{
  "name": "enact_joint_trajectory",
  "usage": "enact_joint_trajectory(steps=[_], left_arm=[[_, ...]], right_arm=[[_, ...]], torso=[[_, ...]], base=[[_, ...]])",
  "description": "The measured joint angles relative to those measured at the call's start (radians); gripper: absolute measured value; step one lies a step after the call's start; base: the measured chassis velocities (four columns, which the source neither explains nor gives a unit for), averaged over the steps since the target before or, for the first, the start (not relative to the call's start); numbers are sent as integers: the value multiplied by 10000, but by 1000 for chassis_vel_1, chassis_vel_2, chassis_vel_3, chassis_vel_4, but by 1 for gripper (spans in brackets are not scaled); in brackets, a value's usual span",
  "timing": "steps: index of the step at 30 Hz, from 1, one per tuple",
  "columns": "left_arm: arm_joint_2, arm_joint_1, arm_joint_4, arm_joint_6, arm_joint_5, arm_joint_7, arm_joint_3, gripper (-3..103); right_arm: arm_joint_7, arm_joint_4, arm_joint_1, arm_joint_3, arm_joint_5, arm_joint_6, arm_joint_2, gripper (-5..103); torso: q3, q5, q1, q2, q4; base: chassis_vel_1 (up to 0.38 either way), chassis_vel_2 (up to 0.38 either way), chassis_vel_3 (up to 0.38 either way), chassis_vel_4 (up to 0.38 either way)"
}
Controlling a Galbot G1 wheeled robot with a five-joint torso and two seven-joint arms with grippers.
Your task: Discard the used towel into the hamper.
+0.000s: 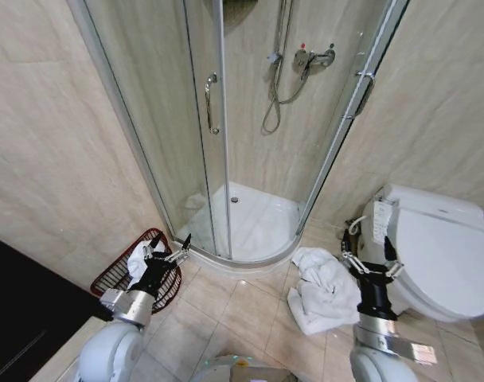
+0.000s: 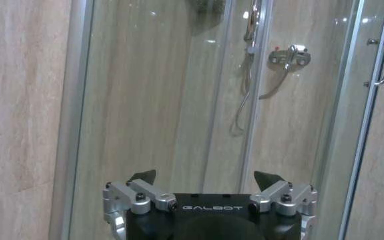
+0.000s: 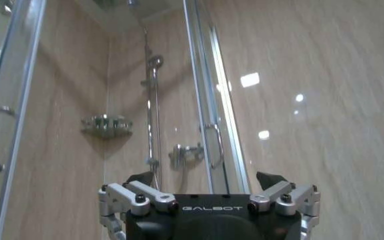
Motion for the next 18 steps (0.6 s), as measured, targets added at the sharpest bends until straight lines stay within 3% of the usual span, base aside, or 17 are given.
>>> enact_joint_trajectory(steps=[7, 18], left_arm=[[0, 0, 0, 0, 0, 0, 0, 99], [0, 0, 0, 0, -1, 0, 0, 99]], right_arm=[[-9, 206, -23, -59, -147, 62, 171, 100], [-181, -38, -46, -198, -870, 157, 1338, 100]], torso=[[0, 3, -1, 0, 0], [0, 3, 0, 0, -1]], base=[[0, 0, 0, 0], [0, 0, 0, 0]])
